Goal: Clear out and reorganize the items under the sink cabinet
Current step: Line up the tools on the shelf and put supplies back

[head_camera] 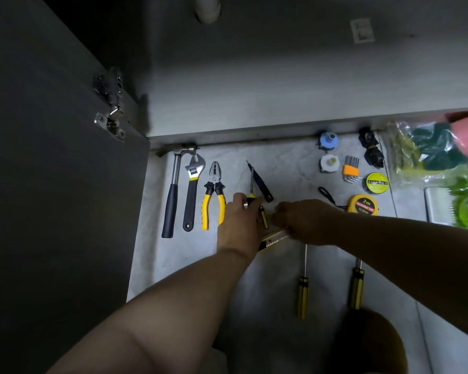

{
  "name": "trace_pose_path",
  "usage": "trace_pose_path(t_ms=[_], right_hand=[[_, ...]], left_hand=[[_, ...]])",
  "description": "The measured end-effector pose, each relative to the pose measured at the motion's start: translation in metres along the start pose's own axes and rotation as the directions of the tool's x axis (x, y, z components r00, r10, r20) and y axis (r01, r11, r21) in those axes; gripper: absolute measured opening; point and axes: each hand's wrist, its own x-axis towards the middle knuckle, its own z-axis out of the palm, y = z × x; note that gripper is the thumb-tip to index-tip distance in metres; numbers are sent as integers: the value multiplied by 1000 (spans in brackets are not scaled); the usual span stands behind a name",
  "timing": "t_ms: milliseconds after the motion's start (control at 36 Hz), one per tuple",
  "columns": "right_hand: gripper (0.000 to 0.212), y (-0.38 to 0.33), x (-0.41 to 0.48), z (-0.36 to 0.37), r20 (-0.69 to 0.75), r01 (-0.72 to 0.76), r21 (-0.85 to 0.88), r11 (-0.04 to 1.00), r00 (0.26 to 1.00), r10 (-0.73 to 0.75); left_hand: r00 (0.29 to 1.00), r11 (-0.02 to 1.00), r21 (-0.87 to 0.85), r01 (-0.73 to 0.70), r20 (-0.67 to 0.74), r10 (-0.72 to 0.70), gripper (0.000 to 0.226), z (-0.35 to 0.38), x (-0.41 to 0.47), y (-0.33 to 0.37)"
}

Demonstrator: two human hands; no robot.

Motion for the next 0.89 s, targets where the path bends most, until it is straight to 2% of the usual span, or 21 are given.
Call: trace_pose_path(t_ms=[111,167,222,306,417,528,667,750,833,889], right_hand=[[16,15,-7,-19,92,-52,58,997,995,46],[20,24,-11,-31,137,-82,113,990,988,67],[29,32,-16,-43,145,-130,243,961,985,97],[26,44,-21,-59,183,-223,462,858,971,153],[23,50,-25,-69,199,-303,715,630,952,232],[17,51,-17,-66,137,-287,821,493,938,319],[18,44,3,-62,36,-170,935,312,919,392],[17,35,14,-62,2,-95,972,216,918,396],[19,28,24,-61,-36,-70,977,203,879,476],[13,25,30,-57,-63,-87,966,244,835,547]], left_hand=[[999,999,-25,-36,4,37,57,3,4,5],[997,994,-72,-77,4,78,57,6,6,7],[992,984,-131,-121,8,123,51,9,6,12],[982,959,-219,-179,15,187,42,14,8,21],[974,898,-401,-180,56,220,35,15,9,31],[989,836,-543,-76,69,135,34,9,5,33],[987,898,-431,-92,78,138,31,2,4,25],[995,917,-396,-54,59,84,26,2,3,20],[999,913,-407,31,43,-14,27,-1,5,17],[994,906,-410,104,26,-102,30,-4,9,15]])
